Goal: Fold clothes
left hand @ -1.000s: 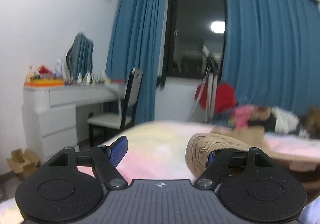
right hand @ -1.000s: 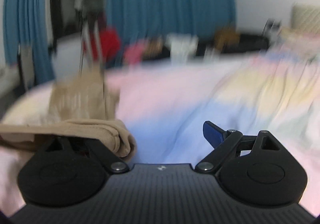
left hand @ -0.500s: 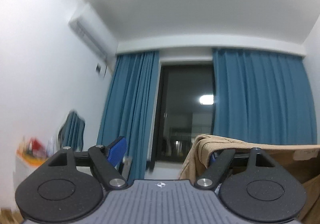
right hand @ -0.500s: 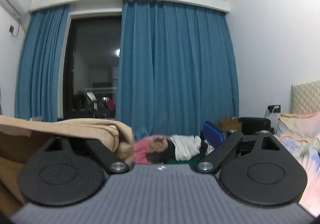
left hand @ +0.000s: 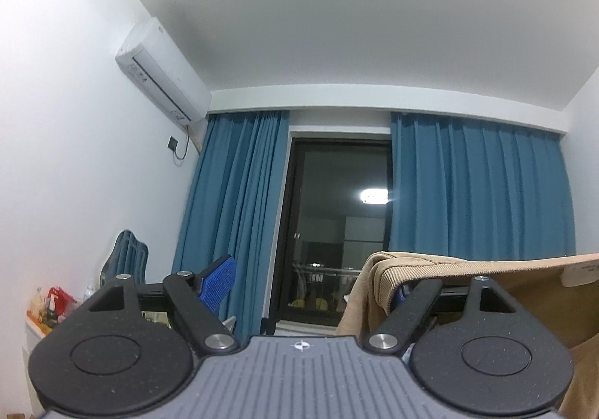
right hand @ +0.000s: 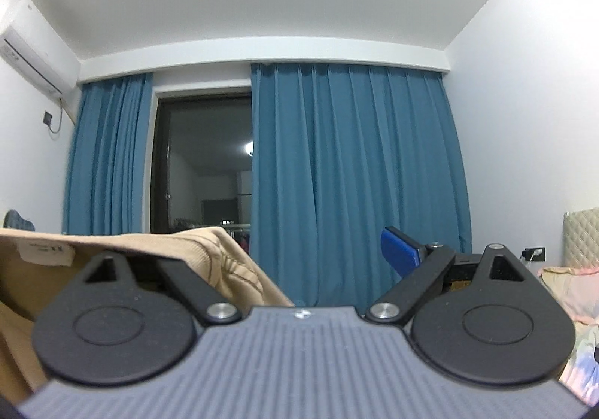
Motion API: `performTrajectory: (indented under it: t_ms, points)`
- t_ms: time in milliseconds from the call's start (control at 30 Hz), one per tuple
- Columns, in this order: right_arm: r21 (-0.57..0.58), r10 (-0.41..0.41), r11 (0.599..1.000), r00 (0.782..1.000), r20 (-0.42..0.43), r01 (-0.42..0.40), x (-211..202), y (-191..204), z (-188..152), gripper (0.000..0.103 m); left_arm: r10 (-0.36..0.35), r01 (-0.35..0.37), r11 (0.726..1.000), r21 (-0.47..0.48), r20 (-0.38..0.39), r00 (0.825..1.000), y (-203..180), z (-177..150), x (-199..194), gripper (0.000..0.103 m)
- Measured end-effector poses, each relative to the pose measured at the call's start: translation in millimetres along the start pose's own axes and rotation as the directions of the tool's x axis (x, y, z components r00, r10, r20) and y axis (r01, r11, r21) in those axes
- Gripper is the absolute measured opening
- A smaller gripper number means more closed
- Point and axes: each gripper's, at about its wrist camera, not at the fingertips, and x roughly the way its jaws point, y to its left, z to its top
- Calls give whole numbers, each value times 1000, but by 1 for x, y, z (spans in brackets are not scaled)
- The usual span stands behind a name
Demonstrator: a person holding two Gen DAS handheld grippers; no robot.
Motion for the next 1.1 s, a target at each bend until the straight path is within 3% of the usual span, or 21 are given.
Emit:
performTrajectory:
  t_ms: [333, 433, 567, 667, 800, 867, 1000, 1100]
  points:
    - [-22, -30, 999, 998, 57, 32, 25, -4, 28, 94, -28, 27, 998, 52, 24, 999, -22, 59, 41, 82]
    - [-33, -40, 999, 997, 67, 42, 41, -6, 33, 94, -33, 32, 998, 60, 17, 999, -32, 62, 66, 82]
    - [-71, -58, 996, 997, 50, 62, 79, -2, 26, 95, -32, 34, 997, 69, -24, 999, -46, 42, 116, 82]
    - [-103, -73, 992, 997, -4, 72, 124, 2, -6, 97, -17, 24, 997, 68, -101, 995, -58, -7, 171, 85]
    - [-108, -84, 992, 992, -95, 73, 191, 6, -90, 98, -4, 15, 999, 51, -211, 977, -77, -111, 243, 85]
    - [-92, -81, 993, 986, -143, 68, 223, 6, -145, 98, -9, 22, 999, 43, -284, 959, -82, -163, 278, 85]
    - [-88, -98, 993, 956, -278, 76, 284, 6, -264, 98, 9, 27, 996, 86, -391, 920, -103, -278, 343, 85]
    - [-113, -114, 991, 922, -370, 77, 324, 7, -350, 98, 42, 26, 991, 134, -479, 877, -119, -364, 386, 85]
